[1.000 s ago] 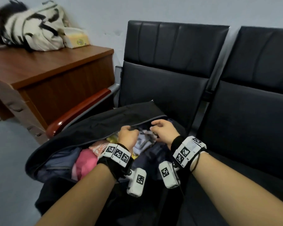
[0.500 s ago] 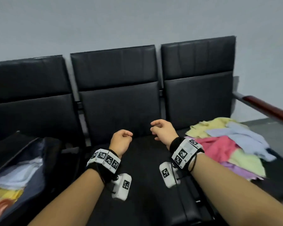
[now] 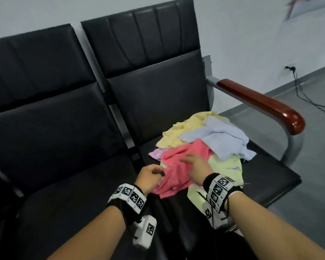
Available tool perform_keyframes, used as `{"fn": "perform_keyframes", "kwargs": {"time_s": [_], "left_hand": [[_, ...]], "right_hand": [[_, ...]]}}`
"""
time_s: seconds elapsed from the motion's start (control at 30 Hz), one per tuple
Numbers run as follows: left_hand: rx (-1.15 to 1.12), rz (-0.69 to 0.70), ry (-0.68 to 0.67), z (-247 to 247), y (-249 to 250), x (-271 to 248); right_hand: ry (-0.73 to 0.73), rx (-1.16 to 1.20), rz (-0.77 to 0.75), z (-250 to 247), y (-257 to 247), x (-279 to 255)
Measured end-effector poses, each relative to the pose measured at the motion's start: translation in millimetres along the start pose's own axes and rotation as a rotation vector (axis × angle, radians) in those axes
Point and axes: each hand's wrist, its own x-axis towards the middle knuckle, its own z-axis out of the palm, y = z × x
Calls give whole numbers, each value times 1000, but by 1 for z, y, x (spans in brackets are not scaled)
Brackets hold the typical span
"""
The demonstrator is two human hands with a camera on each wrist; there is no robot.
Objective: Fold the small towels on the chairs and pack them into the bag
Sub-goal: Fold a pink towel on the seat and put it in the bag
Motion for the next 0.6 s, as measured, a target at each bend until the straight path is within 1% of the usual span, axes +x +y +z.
{"fn": "perform_keyframes", "kwargs": {"time_s": [0.17, 0.27, 0.33, 0.43, 0.5, 0.6], "left_hand": [[162, -10, -147, 20, -17, 13], [222, -14, -188, 27, -29, 13], [214, -33, -191, 30, -32, 10], [227, -41, -169, 30, -34, 5], [268, -14, -159, 26, -33, 1], [287, 9, -170, 17, -33, -7]], "right_hand": [[-140, -192, -8, 18, 16, 22], [-123, -197, 3, 20, 17, 26], [-121, -161, 38, 19, 16, 28], [-126, -172, 86, 15, 8, 24], [-134, -159, 81, 12, 1, 19], [-142, -142, 26, 11, -14, 13]]}}
